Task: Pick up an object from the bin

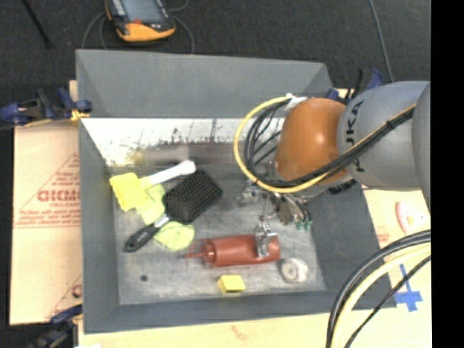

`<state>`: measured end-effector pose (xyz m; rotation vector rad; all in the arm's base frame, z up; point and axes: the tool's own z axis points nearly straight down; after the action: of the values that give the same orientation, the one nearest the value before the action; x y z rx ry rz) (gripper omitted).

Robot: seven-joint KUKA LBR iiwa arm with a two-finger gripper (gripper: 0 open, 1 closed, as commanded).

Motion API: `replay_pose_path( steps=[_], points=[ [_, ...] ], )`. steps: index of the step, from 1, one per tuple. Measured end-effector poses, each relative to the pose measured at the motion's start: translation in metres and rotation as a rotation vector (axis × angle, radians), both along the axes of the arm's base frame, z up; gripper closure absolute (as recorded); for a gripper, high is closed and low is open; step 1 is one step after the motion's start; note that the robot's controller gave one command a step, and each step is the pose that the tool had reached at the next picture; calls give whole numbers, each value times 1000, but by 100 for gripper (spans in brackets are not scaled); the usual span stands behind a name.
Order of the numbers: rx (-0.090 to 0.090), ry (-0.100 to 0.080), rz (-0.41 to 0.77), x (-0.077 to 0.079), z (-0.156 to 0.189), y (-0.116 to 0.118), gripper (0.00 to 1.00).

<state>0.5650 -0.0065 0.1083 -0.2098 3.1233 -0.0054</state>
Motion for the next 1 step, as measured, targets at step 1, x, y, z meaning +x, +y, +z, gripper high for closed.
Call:
replay_pose_path(
  steps=[1],
  points=[
    [4,31,-57,-7,-25,-2,0]
  ],
)
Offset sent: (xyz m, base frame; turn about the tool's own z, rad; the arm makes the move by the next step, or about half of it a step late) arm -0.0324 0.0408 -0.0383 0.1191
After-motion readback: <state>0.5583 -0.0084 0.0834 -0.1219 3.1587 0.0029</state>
